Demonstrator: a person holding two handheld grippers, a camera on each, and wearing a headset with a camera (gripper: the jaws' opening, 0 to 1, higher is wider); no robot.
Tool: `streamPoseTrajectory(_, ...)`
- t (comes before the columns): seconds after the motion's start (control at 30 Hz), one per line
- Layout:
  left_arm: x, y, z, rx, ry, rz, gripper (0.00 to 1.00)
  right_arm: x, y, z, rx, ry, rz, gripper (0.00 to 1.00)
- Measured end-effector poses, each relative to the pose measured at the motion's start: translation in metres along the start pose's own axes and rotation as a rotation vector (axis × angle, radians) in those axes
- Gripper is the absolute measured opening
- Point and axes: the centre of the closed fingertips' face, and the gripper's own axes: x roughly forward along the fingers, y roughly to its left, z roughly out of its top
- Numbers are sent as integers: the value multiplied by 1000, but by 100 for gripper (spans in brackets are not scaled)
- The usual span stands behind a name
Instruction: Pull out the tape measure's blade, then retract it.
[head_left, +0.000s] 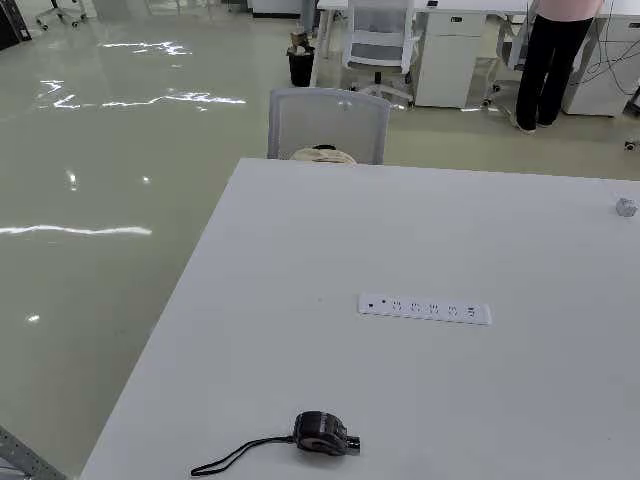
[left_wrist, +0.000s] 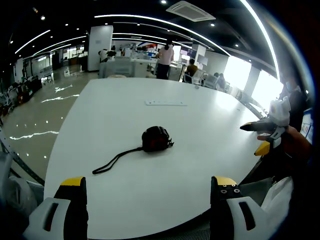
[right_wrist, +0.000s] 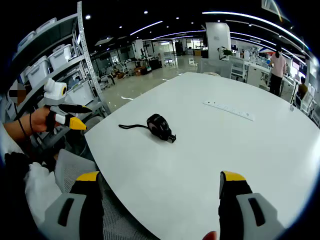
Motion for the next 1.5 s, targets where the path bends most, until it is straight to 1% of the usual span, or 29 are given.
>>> streamPoseTrajectory(0.17,1,0,3,4,-4,2,100,0,-1,2,-1,0,-2,100)
streamPoseTrajectory(0.53,3,1,4,9,-1,2,100,1,-1,3,-3,3,-2,100)
streamPoseTrajectory(0.97,6,-1,8,15,-4,-3,100,3,-3,3,-7,5,-3,99)
streamPoseTrajectory(1.5,16,-2,14,29,3,-17,100,8,-6,6,-6,9,-4,99)
